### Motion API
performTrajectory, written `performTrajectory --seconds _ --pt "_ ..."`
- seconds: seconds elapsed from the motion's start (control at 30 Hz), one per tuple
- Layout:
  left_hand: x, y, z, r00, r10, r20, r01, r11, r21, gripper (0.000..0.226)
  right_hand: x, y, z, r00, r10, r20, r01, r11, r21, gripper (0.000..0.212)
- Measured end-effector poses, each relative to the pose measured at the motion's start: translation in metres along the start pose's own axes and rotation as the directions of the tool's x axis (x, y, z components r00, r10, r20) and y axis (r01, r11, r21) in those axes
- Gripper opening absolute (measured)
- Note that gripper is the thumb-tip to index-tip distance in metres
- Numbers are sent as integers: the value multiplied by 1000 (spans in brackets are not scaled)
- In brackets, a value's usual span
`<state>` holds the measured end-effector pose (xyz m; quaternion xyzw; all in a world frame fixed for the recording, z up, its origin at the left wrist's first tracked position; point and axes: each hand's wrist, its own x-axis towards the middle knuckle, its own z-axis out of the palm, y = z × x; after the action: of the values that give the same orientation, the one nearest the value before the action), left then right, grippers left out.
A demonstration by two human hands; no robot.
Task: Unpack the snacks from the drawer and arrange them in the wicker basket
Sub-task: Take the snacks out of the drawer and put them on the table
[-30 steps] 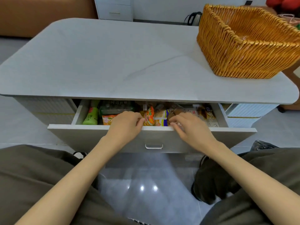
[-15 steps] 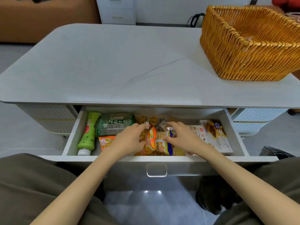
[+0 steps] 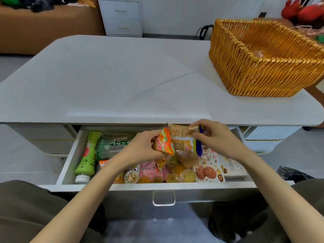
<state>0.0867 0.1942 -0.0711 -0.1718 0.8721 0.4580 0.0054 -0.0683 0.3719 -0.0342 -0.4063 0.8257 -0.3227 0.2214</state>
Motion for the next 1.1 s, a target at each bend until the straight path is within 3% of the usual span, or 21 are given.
performTrajectory --seconds 0.07,0.17,0.27,0.4,0.5,0.6,0.7,0.83,0.93,1.03,1.1 --pt "1 22 -15 990 56 -131 -54 998 13 63 2 -5 -16 995 47 -93 -23 968 250 21" --pt "16 44 -36 943 127 -309 -83 985 152 74 23 -5 -23 965 151 -215 -43 898 438 25" --pt "46 53 -46 914 209 -347 -75 930 361 65 43 1 -16 941 300 -159 -104 702 705 27" --pt "87 52 -38 950 138 -281 51 819 572 78 51 8 -3 934 345 -94 -118 545 830 41" --pt "109 53 -28 928 143 -343 72 836 544 62 51 10 -5 941 310 -134 -71 569 820 63" --pt "127 54 -25 882 191 -431 25 894 447 47 54 11 -15 923 328 -199 -99 705 703 65" --pt "130 55 -21 896 149 -417 2 941 339 50 53 16 -18 869 328 -370 -102 851 516 50" --pt "88 50 -16 897 241 -371 -93 923 375 48 33 15 -10 851 229 -472 14 889 457 19" --pt "40 39 -15 910 282 -305 -141 900 411 38 11 7 -1 943 125 -307 16 908 418 15" --pt "3 15 -13 964 212 -159 -115 876 469 34 -2 13 18 1000 -14 -21 14 1000 -23 18" --pt "-11 -7 -16 989 116 -90 -52 852 520 38 1 27 33 996 7 85 21 946 -323 34"
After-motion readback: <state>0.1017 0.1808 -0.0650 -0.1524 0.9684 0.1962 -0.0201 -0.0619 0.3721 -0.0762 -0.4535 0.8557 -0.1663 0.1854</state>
